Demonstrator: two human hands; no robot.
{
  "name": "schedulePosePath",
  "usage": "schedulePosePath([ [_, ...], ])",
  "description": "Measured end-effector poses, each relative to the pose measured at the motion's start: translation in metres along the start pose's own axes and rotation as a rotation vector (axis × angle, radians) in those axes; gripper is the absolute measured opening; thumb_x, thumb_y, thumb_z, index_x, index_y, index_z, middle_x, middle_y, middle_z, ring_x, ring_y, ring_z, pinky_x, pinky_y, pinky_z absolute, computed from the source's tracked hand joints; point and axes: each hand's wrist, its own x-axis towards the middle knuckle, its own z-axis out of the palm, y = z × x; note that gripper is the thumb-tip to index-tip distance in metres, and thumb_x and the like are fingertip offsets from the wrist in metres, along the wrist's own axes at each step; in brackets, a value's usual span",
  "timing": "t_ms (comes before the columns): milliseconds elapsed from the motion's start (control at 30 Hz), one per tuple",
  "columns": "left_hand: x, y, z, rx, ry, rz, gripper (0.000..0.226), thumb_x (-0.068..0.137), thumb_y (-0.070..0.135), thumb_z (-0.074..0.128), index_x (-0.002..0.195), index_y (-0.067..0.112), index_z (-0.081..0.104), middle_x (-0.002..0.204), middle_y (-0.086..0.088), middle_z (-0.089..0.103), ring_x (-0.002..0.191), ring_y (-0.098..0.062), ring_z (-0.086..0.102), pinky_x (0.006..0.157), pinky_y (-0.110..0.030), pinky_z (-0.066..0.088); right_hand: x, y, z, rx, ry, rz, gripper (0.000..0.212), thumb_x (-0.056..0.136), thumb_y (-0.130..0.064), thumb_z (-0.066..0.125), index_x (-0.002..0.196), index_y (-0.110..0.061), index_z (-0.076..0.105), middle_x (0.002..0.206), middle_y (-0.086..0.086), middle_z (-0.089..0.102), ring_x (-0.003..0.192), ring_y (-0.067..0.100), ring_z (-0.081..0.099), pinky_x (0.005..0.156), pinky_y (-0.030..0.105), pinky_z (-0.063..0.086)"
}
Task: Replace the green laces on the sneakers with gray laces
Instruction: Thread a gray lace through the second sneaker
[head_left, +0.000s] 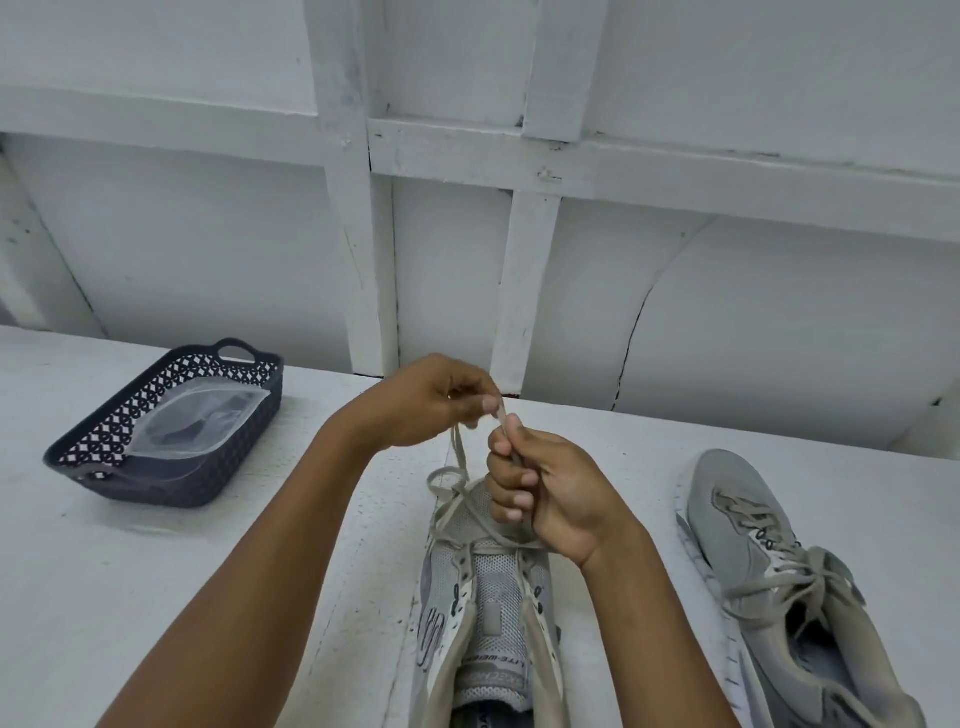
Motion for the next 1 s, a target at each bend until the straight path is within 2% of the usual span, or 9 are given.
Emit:
schedulePosePath([
  [167,0.024,-0.017,0.006,0.158,0.398,-0.138,0.02,0.102,0.015,0.05,0.089,0.022,0.062,0.084,-0.003,0.066,0.073,-0.019,0.057,0.062,-0.023,0.045,-0.002,0.0,-0.004,-0.049,0.035,-0.014,0.033,0.102,-0.033,0.042,0.076,-0.013,0.049,0.053,-0.003,0.029,0.045,0.012,0.03,0.046,0.025,0.032],
  [300,0.036,-0.04,0.012,0.241,0.582,-0.318,0.019,0.103,0.017,0.045,0.092,0.021,0.061,0.088,0.0,0.065,0.083,-0.024,0.061,0.08,-0.037,0.051,-0.002,0.003,-0.004,-0.103,0.049,0.023,0.035,0.104,-0.033,0.04,0.076,-0.014,0.049,0.054,-0.002,0.029,0.046,0.013,0.031,0.05,0.026,0.033],
  [400,0.037,-0.051,0.012,0.38,0.404,-0.333,0.026,0.1,0.015,0.05,0.121,0.022,0.063,0.124,-0.004,0.063,0.112,-0.027,0.058,0.1,-0.045,0.045,0.0,0.005,-0.001,-0.086,0.06,0.015,0.035,0.105,-0.031,0.039,0.076,-0.014,0.047,0.053,-0.004,0.027,0.045,0.011,0.028,0.048,0.025,0.031],
  [500,0.02,-0.045,0.009,0.195,0.065,-0.06,0.05,0.098,0.016,0.06,0.144,0.031,0.048,0.154,0.009,0.038,0.141,-0.009,0.033,0.11,-0.024,0.031,0.004,0.007,0.0,-0.041,0.086,-0.008,0.036,0.107,-0.03,0.036,0.077,-0.013,0.046,0.052,-0.004,0.026,0.043,0.01,0.026,0.045,0.023,0.03],
  [567,0.007,-0.033,0.008,0.054,-0.122,0.04,0.045,0.098,0.023,0.062,0.139,0.037,0.053,0.152,0.022,0.037,0.138,0.008,0.032,0.102,-0.006,0.03,0.007,0.008,-0.002,-0.026,0.103,-0.02,0.035,0.107,-0.029,0.036,0.077,-0.013,0.045,0.053,-0.003,0.025,0.043,0.011,0.026,0.045,0.024,0.03],
  [633,0.001,-0.022,0.009,0.0,-0.179,0.062,0.032,0.096,0.028,0.061,0.128,0.031,0.064,0.145,0.025,0.046,0.13,0.013,0.041,0.097,-0.002,0.033,0.008,0.008,-0.004,-0.02,0.097,-0.022,0.035,0.107,-0.03,0.035,0.078,-0.013,0.046,0.052,-0.003,0.025,0.043,0.011,0.026,0.046,0.024,0.03],
  [767,0.0,-0.016,0.008,-0.021,-0.175,0.03,0.027,0.092,0.036,0.06,0.107,0.018,0.073,0.109,0.009,0.073,0.108,-0.006,0.064,0.102,-0.031,0.048,0.008,0.008,-0.005,-0.008,0.07,-0.026,0.035,0.106,-0.032,0.036,0.078,-0.013,0.046,0.051,-0.004,0.026,0.043,0.011,0.027,0.046,0.024,0.031],
  [833,0.002,-0.017,0.009,-0.068,-0.097,0.031,0.02,0.096,0.029,0.061,0.098,0.013,0.074,0.097,0.002,0.075,0.1,-0.015,0.068,0.1,-0.041,0.051,0.008,0.009,-0.006,-0.009,0.08,-0.029,0.035,0.106,-0.033,0.037,0.078,-0.013,0.047,0.052,-0.004,0.028,0.044,0.011,0.028,0.047,0.025,0.032],
  [1000,0.01,-0.024,0.006,-0.168,0.248,-0.042,0.015,0.096,0.025,0.064,0.089,0.018,0.075,0.089,0.001,0.074,0.095,-0.016,0.069,0.096,-0.042,0.052,0.009,0.016,-0.01,-0.058,0.093,-0.04,0.035,0.105,-0.033,0.04,0.079,-0.013,0.051,0.056,-0.001,0.031,0.048,0.014,0.033,0.052,0.028,0.036],
])
